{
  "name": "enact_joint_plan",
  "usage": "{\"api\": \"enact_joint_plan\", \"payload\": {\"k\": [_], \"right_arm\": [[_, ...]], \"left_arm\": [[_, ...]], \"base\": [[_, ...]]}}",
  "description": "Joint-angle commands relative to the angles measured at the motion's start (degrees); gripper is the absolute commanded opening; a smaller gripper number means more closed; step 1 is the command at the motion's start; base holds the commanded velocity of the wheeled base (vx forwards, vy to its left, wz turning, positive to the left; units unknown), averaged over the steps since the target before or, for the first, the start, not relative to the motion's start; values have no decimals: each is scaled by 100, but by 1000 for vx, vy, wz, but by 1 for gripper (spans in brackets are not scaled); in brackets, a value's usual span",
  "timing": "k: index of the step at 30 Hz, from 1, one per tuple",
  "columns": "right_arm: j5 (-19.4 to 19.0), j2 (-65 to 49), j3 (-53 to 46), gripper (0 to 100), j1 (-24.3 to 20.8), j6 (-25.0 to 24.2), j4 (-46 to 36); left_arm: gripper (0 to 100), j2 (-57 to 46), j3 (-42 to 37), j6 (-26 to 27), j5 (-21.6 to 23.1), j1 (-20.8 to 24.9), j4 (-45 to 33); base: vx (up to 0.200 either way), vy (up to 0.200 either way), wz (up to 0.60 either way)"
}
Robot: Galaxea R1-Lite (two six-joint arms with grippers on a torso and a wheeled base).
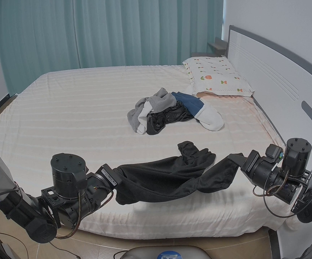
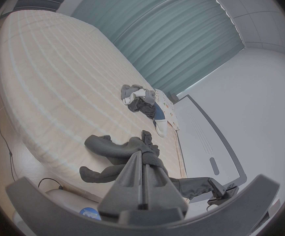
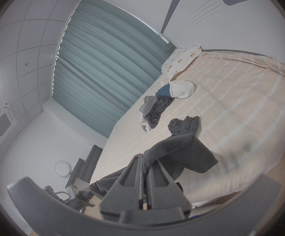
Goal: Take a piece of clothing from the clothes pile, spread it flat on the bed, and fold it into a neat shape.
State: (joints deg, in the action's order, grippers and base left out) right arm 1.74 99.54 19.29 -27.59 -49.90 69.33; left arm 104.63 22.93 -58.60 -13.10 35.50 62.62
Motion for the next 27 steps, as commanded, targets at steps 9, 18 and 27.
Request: {"api": "enact_joint_plan", "payload": {"k": [9,18,27], "right_arm": [[371,75,111,0,-10,-20,72],[397,154,40,0,-10,-3,512],[388,136,40,0,-10,-20,555]], "left_arm": [[0,-268,1,7,1,-43,-22],[0,-277,-8,33,1,-43,-22],[0,-356,-8,50,-25,-43,-22]], "base": [[0,200,0],[0,200,0],[0,200,0]]}}
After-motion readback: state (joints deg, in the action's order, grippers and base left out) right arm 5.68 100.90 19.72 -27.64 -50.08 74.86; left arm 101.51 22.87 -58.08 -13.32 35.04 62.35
